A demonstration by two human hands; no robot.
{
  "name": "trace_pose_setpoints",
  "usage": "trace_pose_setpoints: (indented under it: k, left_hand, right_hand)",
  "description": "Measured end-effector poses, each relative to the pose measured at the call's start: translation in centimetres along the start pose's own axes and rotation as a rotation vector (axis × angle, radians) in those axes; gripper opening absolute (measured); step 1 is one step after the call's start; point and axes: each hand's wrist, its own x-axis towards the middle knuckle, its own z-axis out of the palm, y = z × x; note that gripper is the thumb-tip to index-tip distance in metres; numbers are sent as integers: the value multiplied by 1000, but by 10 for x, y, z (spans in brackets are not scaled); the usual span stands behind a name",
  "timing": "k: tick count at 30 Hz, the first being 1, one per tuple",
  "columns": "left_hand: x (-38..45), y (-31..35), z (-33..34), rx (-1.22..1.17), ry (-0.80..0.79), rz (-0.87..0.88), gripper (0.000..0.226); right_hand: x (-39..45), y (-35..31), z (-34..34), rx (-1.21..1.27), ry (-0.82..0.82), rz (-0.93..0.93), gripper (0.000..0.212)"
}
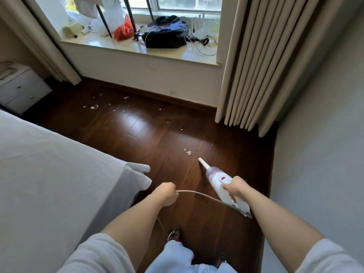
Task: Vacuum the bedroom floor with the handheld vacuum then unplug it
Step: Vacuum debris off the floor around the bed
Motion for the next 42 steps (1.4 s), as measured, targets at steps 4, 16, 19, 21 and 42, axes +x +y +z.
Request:
trace_pose_setpoints:
  k: [4,16,19,21,42]
  left_hand:
    - [0,5,-2,-8,24,4,30]
    - [4,29,15,-81,15,71,28]
    - [8,19,9,-94,21,69,28]
    - [12,10,1,-98,27,63,29]
    - [55,-56,-64,-59,-14,24,29]
  right_hand:
    - [0,2,3,-21,-21,1,43]
    - [-7,8,-21,-39,-108,-98,38]
    - [-9,-3,-17,-62,-61,12,45]
    - [-5,-14,-10,-33,-66,-4,42]
    - [13,-96,1,-42,-8,-48,42]
